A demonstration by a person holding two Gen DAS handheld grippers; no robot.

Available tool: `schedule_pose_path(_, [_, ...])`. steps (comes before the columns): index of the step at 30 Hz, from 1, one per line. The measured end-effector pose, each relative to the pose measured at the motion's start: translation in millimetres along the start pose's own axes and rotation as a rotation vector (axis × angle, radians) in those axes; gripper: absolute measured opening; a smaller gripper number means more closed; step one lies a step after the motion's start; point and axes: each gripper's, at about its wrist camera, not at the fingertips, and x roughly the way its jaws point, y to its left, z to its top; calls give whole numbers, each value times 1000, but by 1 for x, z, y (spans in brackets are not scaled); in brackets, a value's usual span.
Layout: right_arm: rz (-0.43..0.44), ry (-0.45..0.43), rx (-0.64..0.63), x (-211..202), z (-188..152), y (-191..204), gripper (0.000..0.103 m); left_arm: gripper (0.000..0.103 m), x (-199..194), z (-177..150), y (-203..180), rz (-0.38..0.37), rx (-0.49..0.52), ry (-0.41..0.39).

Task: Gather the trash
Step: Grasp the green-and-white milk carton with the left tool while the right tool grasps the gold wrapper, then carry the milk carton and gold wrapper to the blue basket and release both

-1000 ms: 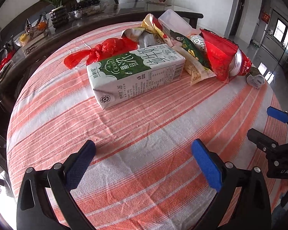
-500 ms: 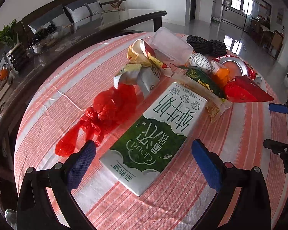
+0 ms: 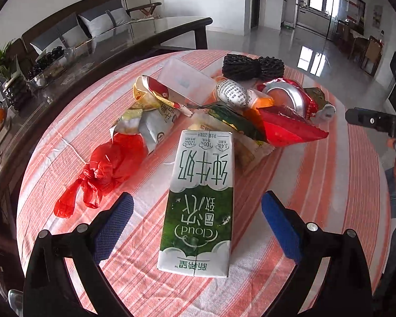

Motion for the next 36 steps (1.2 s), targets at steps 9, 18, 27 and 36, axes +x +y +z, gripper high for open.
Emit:
schedule_pose_path(9, [-16,193,75,53,42,-6,38,49,3,-10,12,7,-81,76])
schedule_pose_path(18, [77,140,-40,-7,37,-28,29,48,-72,-49,19,-77,-271,-38])
schedule_pose_path(27, [-65,91,25,-68,47,-156,29,48,-125,32,-81,-284,-161,-190])
schedule_pose_path(36, [-219,187,98,-55,37,-281,29,49,-17,137,-269,-475,23,-79])
